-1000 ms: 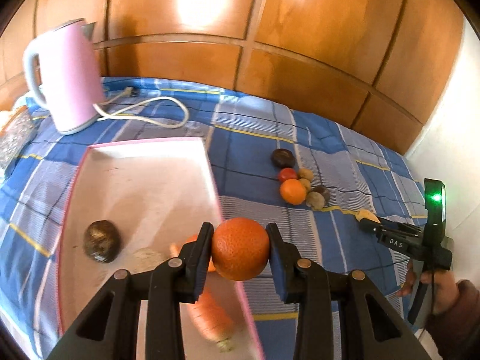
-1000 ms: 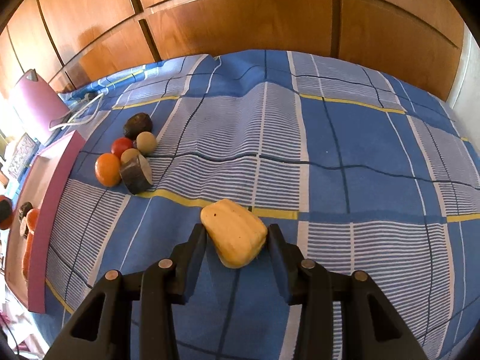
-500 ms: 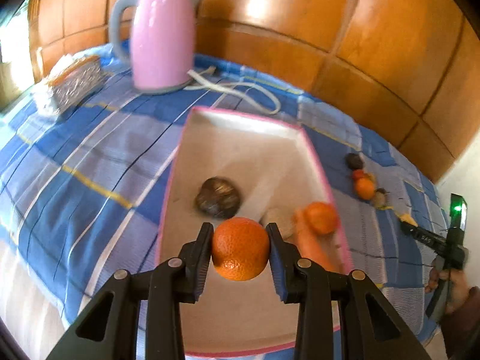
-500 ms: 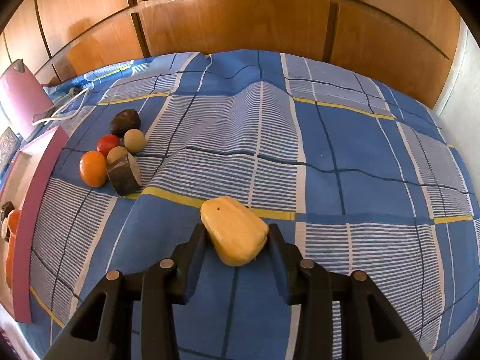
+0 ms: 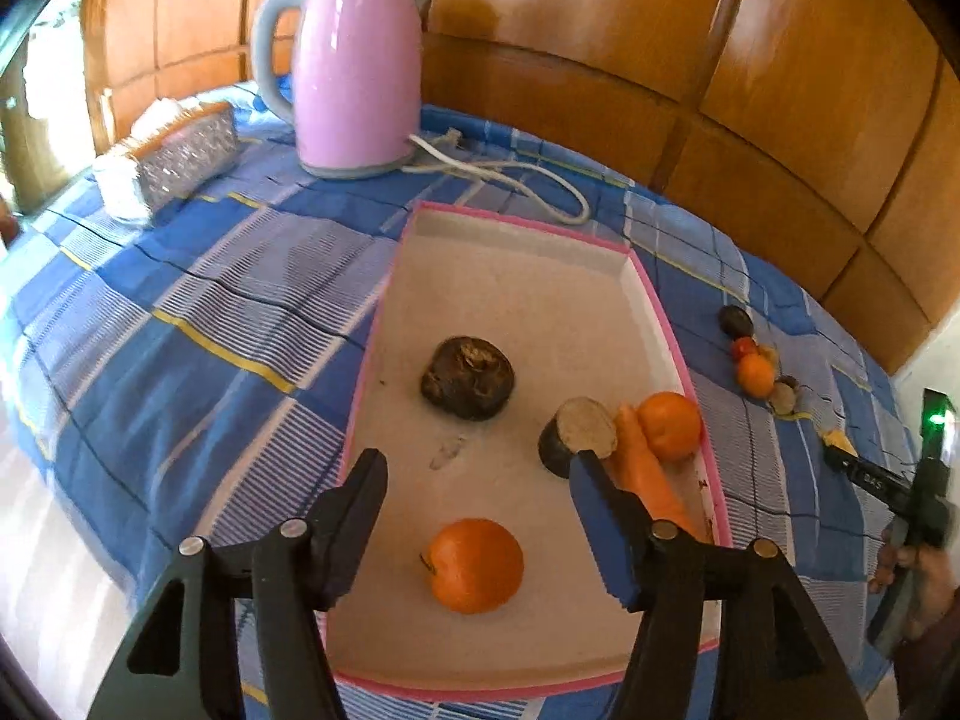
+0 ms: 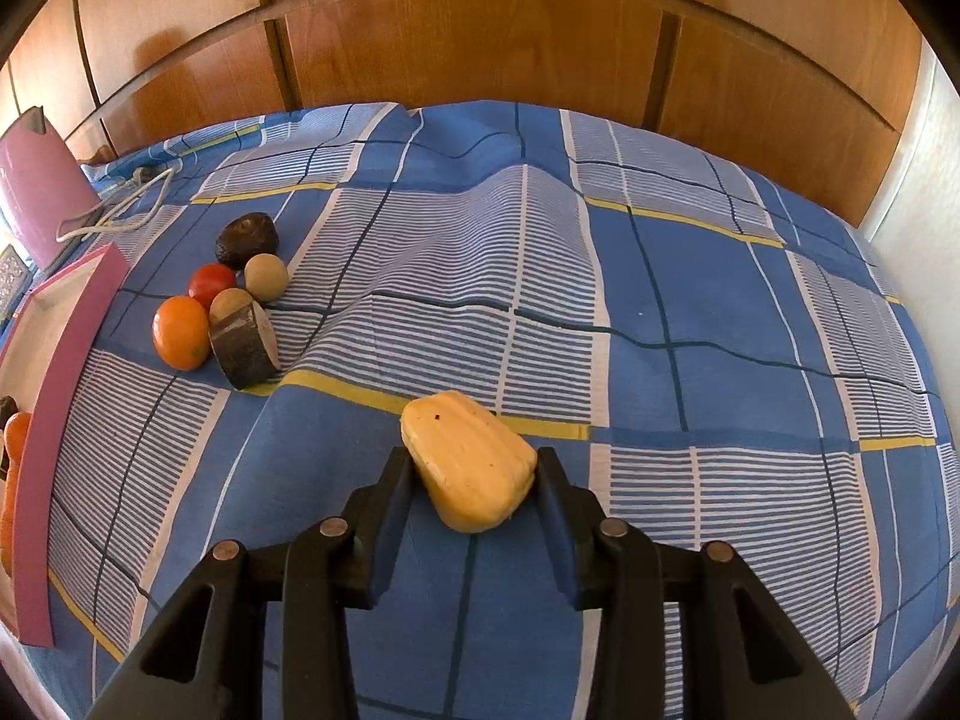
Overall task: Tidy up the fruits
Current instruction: 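Carry the orange into the tray and open the left gripper while the right gripper holds the yellow chunk, then carry the yellow chunk into the tray and open the right gripper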
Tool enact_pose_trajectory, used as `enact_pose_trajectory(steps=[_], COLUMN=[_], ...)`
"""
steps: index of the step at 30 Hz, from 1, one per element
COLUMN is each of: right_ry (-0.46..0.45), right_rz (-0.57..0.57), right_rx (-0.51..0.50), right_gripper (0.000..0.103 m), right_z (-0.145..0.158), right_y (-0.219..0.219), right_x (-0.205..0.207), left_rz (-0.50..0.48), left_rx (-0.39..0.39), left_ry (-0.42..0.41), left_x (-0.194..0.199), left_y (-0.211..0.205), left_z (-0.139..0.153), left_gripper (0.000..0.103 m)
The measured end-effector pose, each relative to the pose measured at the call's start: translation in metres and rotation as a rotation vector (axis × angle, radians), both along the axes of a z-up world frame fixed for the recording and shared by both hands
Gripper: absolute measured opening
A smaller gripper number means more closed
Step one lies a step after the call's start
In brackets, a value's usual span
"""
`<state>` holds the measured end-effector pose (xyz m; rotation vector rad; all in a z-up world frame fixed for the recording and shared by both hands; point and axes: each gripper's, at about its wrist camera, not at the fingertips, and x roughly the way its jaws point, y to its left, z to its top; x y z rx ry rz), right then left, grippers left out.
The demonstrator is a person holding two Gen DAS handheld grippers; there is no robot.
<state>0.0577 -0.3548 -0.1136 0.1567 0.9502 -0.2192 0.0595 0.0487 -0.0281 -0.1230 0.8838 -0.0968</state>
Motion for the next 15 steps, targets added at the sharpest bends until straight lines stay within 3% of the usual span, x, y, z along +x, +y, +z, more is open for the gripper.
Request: enact_pose_trajectory(steps=[4, 15], right_ry=[-0.020, -0.127], right_rz=[-0.001, 0.146], right_rx=[0.018, 0.034], right_gripper=[0.040, 0.040], right_z=[0.004, 0.043], right_y=[0.002, 0.057], right_x=[-0.005, -0.020], left_rz=[0.030, 0.056], left_rx=[-0.003, 0.034], left_ry=[-0.026, -0.074], left_x=[-0.007, -0.026], left_y=[0.003, 0.003], left_z=[0.010, 0.023], left_gripper=[0.076, 0.078])
